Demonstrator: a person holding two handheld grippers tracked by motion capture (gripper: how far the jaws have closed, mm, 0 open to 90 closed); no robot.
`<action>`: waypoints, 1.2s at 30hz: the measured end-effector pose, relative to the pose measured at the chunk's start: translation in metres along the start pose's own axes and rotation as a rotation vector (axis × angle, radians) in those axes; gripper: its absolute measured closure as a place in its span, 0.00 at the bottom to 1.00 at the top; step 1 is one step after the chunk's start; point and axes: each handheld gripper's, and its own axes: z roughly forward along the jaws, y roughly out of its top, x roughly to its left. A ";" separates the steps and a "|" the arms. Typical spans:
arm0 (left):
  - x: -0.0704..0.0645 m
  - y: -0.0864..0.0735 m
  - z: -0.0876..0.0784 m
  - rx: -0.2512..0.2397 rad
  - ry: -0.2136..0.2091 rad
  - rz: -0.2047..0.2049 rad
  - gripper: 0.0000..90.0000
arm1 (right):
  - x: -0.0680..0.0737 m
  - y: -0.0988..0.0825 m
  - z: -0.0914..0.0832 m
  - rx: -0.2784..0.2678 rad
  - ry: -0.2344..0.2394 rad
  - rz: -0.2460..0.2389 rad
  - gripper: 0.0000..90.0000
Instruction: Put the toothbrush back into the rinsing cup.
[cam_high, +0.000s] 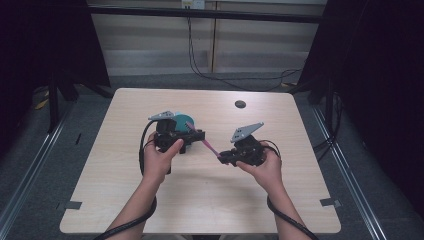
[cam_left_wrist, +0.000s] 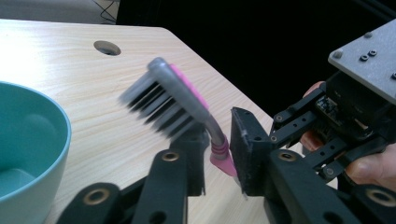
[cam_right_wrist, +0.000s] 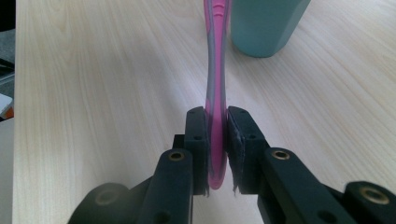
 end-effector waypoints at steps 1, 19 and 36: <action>0.000 0.000 0.000 0.000 -0.008 -0.009 0.86 | 0.000 0.000 0.001 0.001 0.003 -0.001 0.88; -0.004 0.003 0.001 -0.009 -0.017 -0.021 0.92 | 0.006 0.000 0.013 -0.016 0.021 0.018 0.87; -0.005 0.006 0.001 -0.012 0.020 -0.025 0.93 | 0.013 0.005 0.026 -0.039 0.048 0.024 0.84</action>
